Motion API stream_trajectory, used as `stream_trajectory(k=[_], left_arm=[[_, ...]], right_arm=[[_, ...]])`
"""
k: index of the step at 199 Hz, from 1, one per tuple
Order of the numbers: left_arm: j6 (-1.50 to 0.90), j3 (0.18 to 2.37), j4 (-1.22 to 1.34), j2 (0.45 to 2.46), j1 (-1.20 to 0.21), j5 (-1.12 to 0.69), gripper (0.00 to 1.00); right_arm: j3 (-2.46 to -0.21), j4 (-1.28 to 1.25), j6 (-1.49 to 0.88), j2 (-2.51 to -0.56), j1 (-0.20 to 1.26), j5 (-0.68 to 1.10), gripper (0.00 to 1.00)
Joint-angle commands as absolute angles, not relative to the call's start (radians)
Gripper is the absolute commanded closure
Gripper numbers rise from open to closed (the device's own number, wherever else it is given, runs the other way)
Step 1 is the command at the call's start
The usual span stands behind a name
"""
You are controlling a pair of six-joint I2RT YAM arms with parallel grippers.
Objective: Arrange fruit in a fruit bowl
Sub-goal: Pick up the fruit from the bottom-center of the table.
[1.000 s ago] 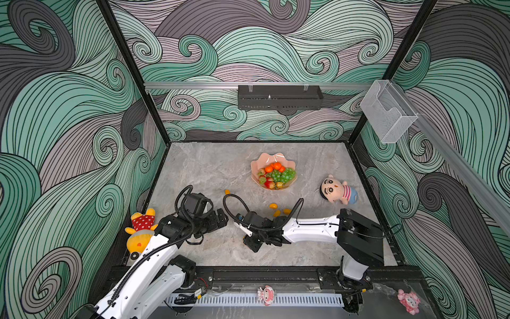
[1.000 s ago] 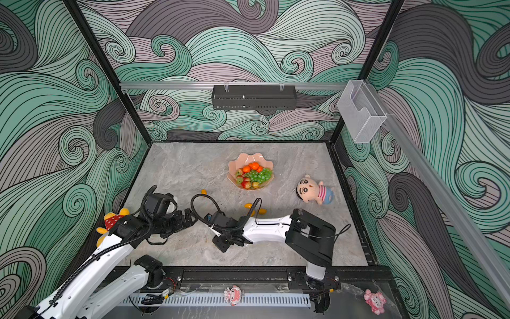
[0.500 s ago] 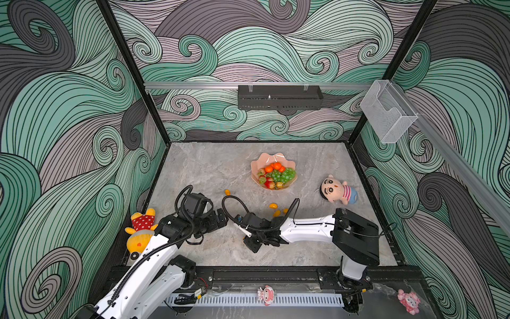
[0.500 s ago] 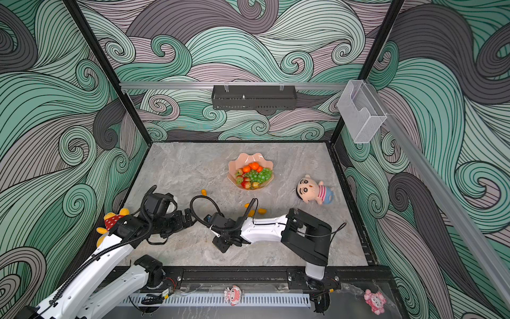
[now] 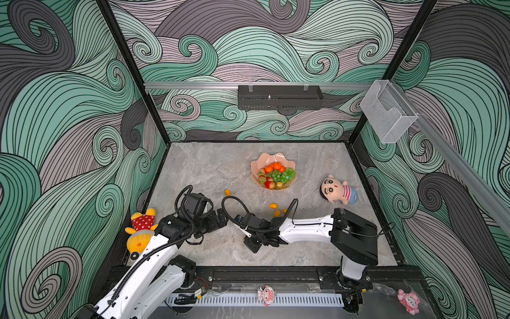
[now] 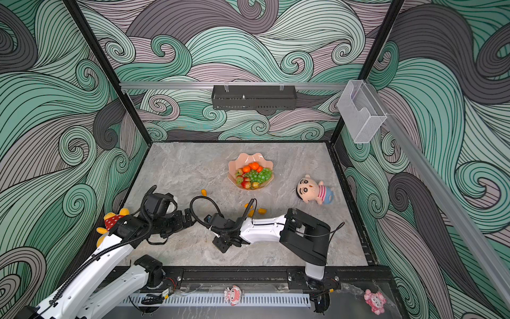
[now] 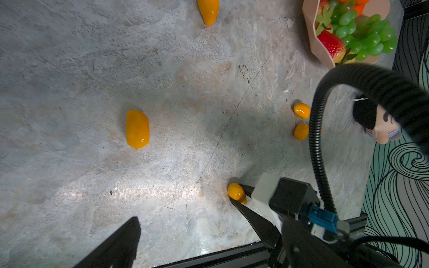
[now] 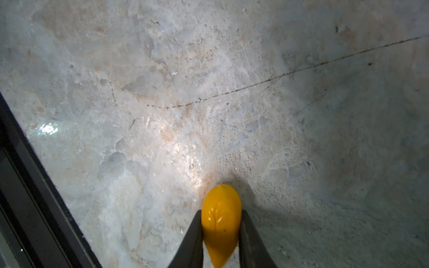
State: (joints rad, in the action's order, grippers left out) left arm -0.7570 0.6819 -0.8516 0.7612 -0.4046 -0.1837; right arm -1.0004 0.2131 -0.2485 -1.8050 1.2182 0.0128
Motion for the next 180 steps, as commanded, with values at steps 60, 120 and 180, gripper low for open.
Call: stream_trajectory(k=[60,120,180], left_arm=[[-0.708,0.714,-0.83,0.78,-0.41,-0.184,0.02],[-0.707,0.752,-0.718,0.889,-0.435,-0.208,0.03],[-0.698,0.833,-0.617,1.034,-0.469,-0.198,0.03]], right_arm=[[-0.947,0.237,-0.276,-1.699,1.223,-0.043,0.87],[-0.903,0.274,-0.272,-1.569,1.175,-0.076,0.88],[-0.89,0.307,-0.234,-1.466,1.02,-0.02,0.89]])
